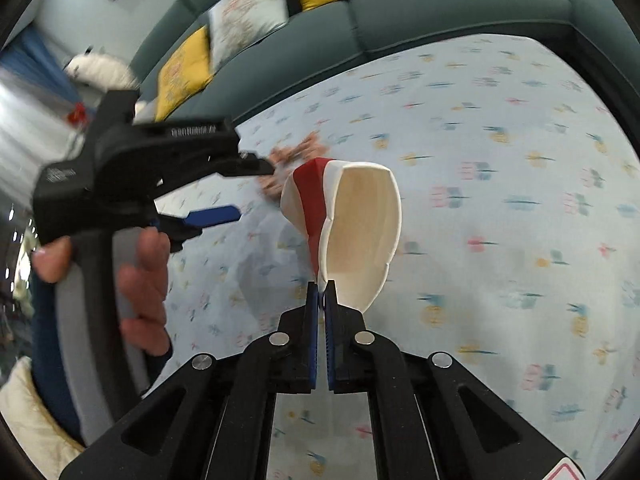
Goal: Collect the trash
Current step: 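Grasp the red-and-white paper cup with the right tool while the left tool grasps the pink scrunchie, then carry the paper cup and pink scrunchie over the wastebasket with both tools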
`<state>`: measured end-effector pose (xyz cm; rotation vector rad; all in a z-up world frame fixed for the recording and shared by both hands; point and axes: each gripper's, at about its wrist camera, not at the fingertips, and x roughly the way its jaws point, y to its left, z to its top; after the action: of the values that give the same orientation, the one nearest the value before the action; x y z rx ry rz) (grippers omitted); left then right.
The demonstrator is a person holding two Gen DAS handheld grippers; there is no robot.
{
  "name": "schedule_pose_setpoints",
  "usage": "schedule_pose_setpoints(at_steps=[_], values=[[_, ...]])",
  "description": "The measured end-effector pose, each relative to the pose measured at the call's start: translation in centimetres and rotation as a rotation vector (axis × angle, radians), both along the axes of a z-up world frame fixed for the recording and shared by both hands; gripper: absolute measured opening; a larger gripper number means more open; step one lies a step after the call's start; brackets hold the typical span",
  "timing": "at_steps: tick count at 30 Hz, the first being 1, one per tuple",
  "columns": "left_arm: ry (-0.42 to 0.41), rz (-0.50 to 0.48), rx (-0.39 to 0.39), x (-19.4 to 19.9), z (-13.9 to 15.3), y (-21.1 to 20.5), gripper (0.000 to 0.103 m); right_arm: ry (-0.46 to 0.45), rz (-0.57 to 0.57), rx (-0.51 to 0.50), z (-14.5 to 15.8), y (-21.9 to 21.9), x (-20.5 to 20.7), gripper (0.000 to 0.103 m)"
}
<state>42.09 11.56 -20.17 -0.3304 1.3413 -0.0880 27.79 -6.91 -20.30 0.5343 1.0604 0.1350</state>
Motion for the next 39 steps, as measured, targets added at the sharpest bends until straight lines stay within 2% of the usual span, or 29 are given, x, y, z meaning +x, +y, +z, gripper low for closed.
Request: schedule_pose_setpoints(at_steps=[4,5,6,9,19,26,32,39], values=[[-0.013,0.018,0.053,0.2,-0.4,-1.1,0.043,0.022,-0.039,-0.035,0.0,-1.4,-0.7,0.003],[-0.019,0.016,0.069,0.1,-0.3,-1.2,0.034,0.029,-0.045,-0.036,-0.1,-1.6,-0.8,0.003],[-0.025,0.0,0.075,-0.1,-0.4,-1.5,0.02,0.036,-0.05,-0.037,-0.2,-1.8,-0.9,0.003],[-0.038,-0.027,0.091,-0.8,-0.5,-2.0,0.01,0.043,-0.065,-0.02,-0.6,-2.3,-1.6,0.003],[-0.012,-0.066,0.064,-7.9,0.0,-2.2,0.007,0.055,-0.098,-0.007,-0.5,-2.9,-4.6,0.003],[-0.028,-0.108,0.054,-13.9,1.9,-3.7,0.006,0.05,-0.132,-0.013,0.7,-3.8,-8.2,0.003],[-0.055,-0.131,0.031,-18.9,4.6,-4.9,0.006,0.001,-0.164,-0.008,3.2,-5.3,-11.4,0.004],[-0.132,-0.172,0.027,-22.0,9.0,-7.9,0.006,-0.099,-0.208,-0.005,7.5,-8.3,-15.0,0.004]])
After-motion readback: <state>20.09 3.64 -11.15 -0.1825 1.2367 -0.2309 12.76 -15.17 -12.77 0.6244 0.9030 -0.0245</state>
